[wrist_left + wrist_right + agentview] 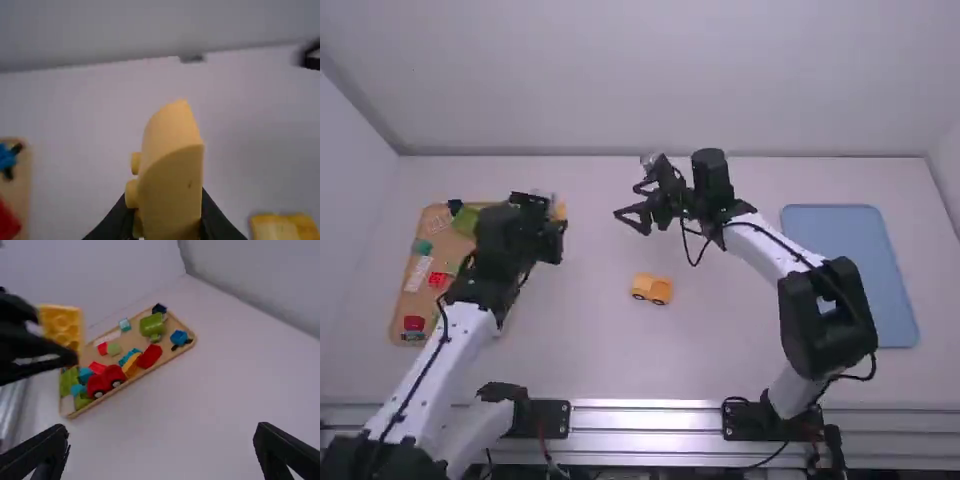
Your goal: Assemble lego blocks to make yellow taxi
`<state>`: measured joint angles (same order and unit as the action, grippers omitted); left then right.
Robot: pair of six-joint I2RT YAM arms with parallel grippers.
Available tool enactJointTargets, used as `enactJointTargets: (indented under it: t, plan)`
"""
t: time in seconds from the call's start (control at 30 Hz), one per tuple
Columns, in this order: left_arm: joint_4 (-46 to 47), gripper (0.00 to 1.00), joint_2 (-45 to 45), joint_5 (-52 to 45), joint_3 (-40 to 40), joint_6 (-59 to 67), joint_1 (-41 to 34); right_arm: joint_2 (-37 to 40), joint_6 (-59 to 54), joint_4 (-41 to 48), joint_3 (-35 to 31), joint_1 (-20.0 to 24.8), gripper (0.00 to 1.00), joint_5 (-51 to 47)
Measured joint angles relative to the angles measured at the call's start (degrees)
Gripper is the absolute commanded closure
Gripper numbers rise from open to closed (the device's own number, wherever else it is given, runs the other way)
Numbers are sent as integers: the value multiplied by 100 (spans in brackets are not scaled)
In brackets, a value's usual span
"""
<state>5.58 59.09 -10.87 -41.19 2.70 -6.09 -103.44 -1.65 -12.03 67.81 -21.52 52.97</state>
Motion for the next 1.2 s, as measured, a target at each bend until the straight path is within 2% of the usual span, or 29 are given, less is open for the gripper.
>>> enactJointTargets:
  t: [0.13,0.23,0.5,0.7,0.83,0.9,1.0,1.03,1.2]
  plan:
    - [-76,98,-129,221,33,566,-824,-160,122,232,0,160,1,765]
    - [-275,98,17,304,33,793,-1126,-160,129,332,4,181,0,1060]
    - [-944,98,837,391,33,918,-1252,-160,-181,332,2,205,4,1773]
    - [-1412,98,1198,273,33,688,-1252,-160,-319,116,-4,289,10,1851]
    - [-1631,98,1353,33,35,479,-1252,-160,-63,-525,-125,186,9,1497]
    - [-1775,98,1438,-37,33,337,-1252,-160,302,-1416,-380,83,9,1252]
    - [-1919,98,1515,-98,33,223,-1252,-160,686,-2149,-612,24,9,1141]
    - [-2041,98,1576,-120,33,122,-1252,-160,966,-2640,-767,15,9,1088]
    - [-2236,98,1731,-315,33,-31,-1250,-160,1598,-3351,-1071,-15,13,887]
